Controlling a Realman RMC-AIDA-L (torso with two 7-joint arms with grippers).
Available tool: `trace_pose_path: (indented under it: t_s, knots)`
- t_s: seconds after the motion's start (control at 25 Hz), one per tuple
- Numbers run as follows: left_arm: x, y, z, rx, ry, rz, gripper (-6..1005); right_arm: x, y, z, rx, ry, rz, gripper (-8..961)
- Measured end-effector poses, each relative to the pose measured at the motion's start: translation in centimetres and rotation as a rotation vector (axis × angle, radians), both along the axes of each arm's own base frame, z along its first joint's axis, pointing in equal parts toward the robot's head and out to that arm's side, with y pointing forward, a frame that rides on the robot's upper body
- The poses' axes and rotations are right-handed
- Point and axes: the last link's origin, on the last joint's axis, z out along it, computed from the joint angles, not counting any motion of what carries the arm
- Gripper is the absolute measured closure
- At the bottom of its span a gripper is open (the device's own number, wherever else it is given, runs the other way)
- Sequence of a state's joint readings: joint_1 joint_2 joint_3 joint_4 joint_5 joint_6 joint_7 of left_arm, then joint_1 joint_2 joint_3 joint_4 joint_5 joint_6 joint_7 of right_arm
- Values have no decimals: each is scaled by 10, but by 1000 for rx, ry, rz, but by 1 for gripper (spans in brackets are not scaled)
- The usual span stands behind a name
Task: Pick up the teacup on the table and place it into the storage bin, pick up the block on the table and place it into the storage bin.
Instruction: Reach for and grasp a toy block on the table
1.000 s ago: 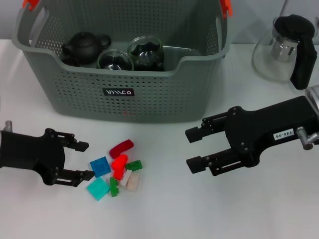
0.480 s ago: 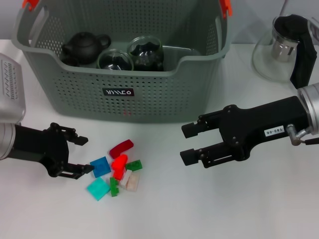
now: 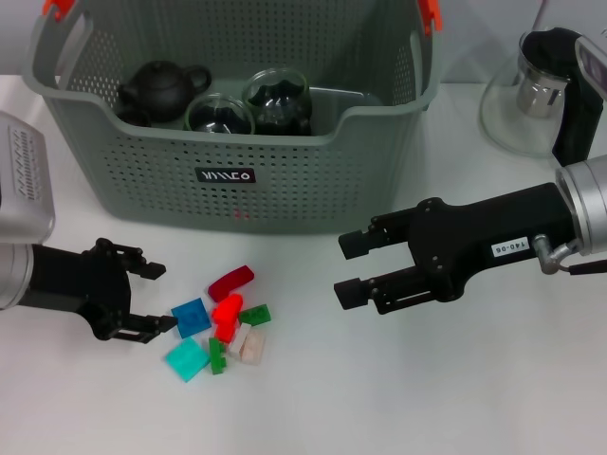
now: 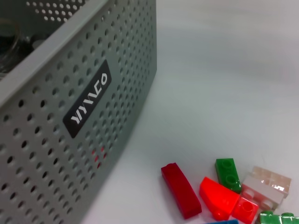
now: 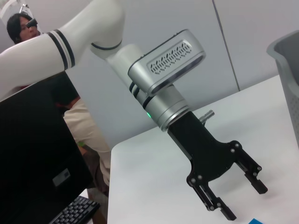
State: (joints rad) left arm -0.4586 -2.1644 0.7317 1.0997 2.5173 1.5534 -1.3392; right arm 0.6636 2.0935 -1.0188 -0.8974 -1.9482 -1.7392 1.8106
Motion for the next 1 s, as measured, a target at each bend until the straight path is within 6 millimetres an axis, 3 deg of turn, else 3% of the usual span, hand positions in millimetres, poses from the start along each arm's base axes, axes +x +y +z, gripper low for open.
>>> trace_pose_path:
  t_s: [1.0]
  knots:
    - [-8, -1, -15, -11, 2, -18, 312, 1, 0, -5, -5, 17, -13, 205]
